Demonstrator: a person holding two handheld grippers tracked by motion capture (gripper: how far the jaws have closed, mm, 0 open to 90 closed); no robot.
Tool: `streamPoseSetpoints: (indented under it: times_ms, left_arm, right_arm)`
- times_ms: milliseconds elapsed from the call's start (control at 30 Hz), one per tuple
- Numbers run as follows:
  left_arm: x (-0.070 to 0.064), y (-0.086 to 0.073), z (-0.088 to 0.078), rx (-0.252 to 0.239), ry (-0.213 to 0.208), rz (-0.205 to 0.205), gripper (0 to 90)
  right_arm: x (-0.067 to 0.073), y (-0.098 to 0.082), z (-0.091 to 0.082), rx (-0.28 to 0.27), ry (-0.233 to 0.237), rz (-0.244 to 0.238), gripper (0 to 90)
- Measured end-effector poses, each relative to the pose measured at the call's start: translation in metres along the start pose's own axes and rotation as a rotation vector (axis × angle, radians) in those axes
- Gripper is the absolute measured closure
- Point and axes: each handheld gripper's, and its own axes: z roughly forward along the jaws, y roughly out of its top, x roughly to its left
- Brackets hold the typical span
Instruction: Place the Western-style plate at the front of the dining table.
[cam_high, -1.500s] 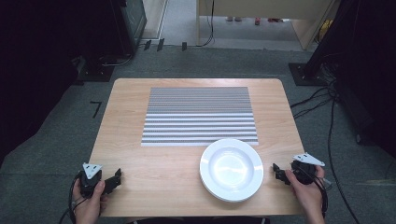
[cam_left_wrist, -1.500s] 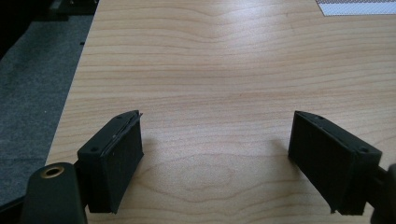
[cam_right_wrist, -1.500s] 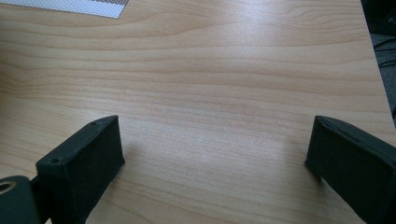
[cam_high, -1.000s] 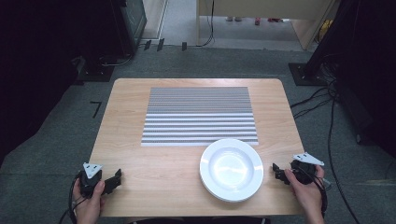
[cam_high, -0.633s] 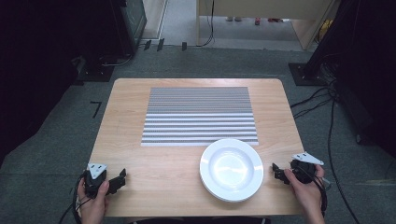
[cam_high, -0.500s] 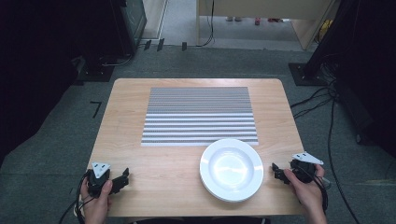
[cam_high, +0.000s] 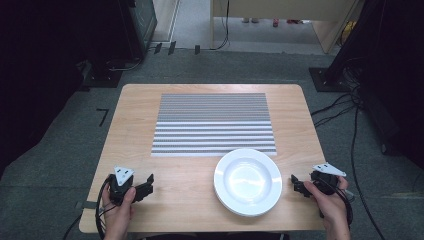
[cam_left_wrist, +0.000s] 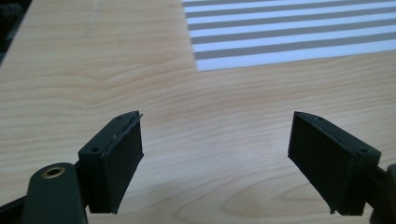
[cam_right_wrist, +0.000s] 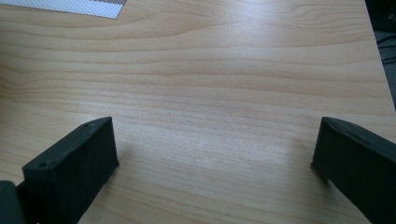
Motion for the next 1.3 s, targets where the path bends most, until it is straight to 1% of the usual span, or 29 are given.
streamPoseSetpoints:
  times_ms: [33, 67, 100, 133, 167, 367, 400, 433, 500, 533, 567, 700, 733, 767, 800, 833, 867, 900, 933, 967, 1033, 1067, 1100, 1133, 1167, 1200, 1233, 1267, 1300]
  left_arm:
    - [-0.004, 0.003, 0.001, -0.003, -0.009, 0.002, 17.9]
    - [-0.011, 0.007, 0.003, -0.01, -0.023, 0.003, 17.9]
    - [-0.011, 0.007, 0.003, -0.01, -0.023, 0.003, 18.0]
    - [-0.02, 0.012, 0.006, -0.015, -0.042, 0.008, 17.9]
    - [-0.02, 0.012, 0.006, -0.015, -0.042, 0.008, 17.9]
    - [-0.044, 0.025, 0.014, -0.022, -0.084, 0.027, 17.9]
    - [-0.05, 0.029, 0.016, -0.025, -0.095, 0.029, 18.0]
    - [-0.05, 0.029, 0.016, -0.025, -0.095, 0.029, 18.0]
    - [-0.056, 0.033, 0.018, -0.027, -0.104, 0.029, 17.9]
    - [-0.06, 0.036, 0.02, -0.032, -0.113, 0.03, 17.9]
    - [-0.06, 0.036, 0.02, -0.032, -0.113, 0.03, 18.0]
    - [-0.073, 0.042, 0.023, -0.034, -0.134, 0.033, 18.0]
    - [-0.076, 0.043, 0.024, -0.031, -0.144, 0.03, 18.0]
    - [-0.079, 0.045, 0.025, -0.029, -0.162, 0.024, 18.0]
    - [-0.087, 0.048, 0.025, -0.03, -0.179, 0.03, 18.0]
    - [-0.087, 0.048, 0.025, -0.03, -0.179, 0.03, 17.9]
    - [-0.091, 0.05, 0.025, -0.031, -0.182, 0.039, 18.0]
    - [-0.098, 0.053, 0.026, -0.034, -0.198, 0.042, 18.0]
    - [-0.101, 0.054, 0.027, -0.035, -0.201, 0.04, 17.9]
    - [-0.101, 0.054, 0.027, -0.035, -0.201, 0.04, 18.0]
    - [-0.108, 0.057, 0.028, -0.036, -0.212, 0.038, 18.0]
    - [-0.115, 0.059, 0.029, -0.035, -0.225, 0.045, 18.0]
    - [-0.115, 0.059, 0.029, -0.035, -0.225, 0.045, 18.0]
    - [-0.118, 0.059, 0.03, -0.032, -0.236, 0.049, 18.0]
    - [-0.122, 0.058, 0.031, -0.026, -0.25, 0.057, 18.0]
    - [-0.122, 0.058, 0.031, -0.026, -0.25, 0.057, 18.0]
    - [-0.126, 0.056, 0.033, -0.021, -0.262, 0.057, 18.0]
    - [-0.126, 0.056, 0.033, -0.021, -0.262, 0.057, 18.0]
    - [-0.129, 0.055, 0.035, -0.013, -0.274, 0.058, 18.0]
  right_arm:
    - [0.0, 0.0, 0.0, 0.0, 0.0, 0.0, 0.0]
    - [0.0, 0.0, 0.0, 0.0, 0.002, -0.002, 0.0]
    - [0.0, 0.0, 0.0, 0.0, 0.002, -0.002, 0.0]
    - [0.0, 0.0, 0.0, 0.0, 0.001, -0.002, 0.0]
    - [0.0, 0.0, 0.0, 0.0, 0.001, -0.002, 0.0]
    - [0.001, 0.0, 0.0, 0.0, -0.006, 0.004, 0.0]
    - [0.001, -0.001, -0.001, 0.0, -0.005, 0.003, 0.0]
    - [0.001, -0.001, -0.001, 0.0, -0.005, 0.003, 0.0]
    - [0.001, -0.001, -0.001, 0.0, -0.005, 0.003, 0.0]
    - [0.001, -0.001, -0.001, 0.0, -0.005, 0.003, 0.0]
    - [0.001, -0.001, -0.001, 0.0, -0.005, 0.003, 0.0]
    - [0.001, -0.001, -0.001, 0.0, -0.005, 0.003, 0.0]
    - [0.001, -0.001, -0.001, 0.0, -0.005, 0.003, 0.0]
    - [0.001, -0.001, -0.001, 0.0, -0.005, 0.004, 0.0]
    - [0.002, -0.001, -0.001, 0.0, -0.01, 0.009, 0.0]
    - [0.002, -0.001, -0.001, 0.0, -0.01, 0.009, 0.0]
    - [0.002, -0.001, -0.001, 0.0, -0.012, 0.012, 0.0]
    - [0.002, -0.001, -0.001, 0.0, -0.01, 0.012, 0.0]
    - [0.002, -0.001, -0.001, 0.0, -0.01, 0.011, 0.0]
    - [0.002, -0.001, -0.001, 0.0, -0.01, 0.011, 0.0]
    - [0.002, -0.001, -0.001, 0.0, -0.01, 0.011, 0.0]
    - [0.002, -0.001, -0.001, 0.0, -0.01, 0.012, 0.0]
    - [0.002, -0.001, -0.001, 0.0, -0.01, 0.012, 0.0]
    - [0.002, -0.001, -0.001, 0.0, -0.01, 0.011, 0.0]
    - [0.003, -0.001, -0.001, -0.001, -0.01, 0.011, 0.0]
    - [0.003, -0.001, -0.001, -0.001, -0.01, 0.011, 0.0]
    - [0.003, -0.001, -0.001, -0.001, -0.01, 0.011, 0.0]
    - [0.003, -0.001, -0.001, -0.001, -0.01, 0.011, 0.0]
    - [0.003, 0.0, -0.001, 0.0, -0.008, 0.012, 0.0]
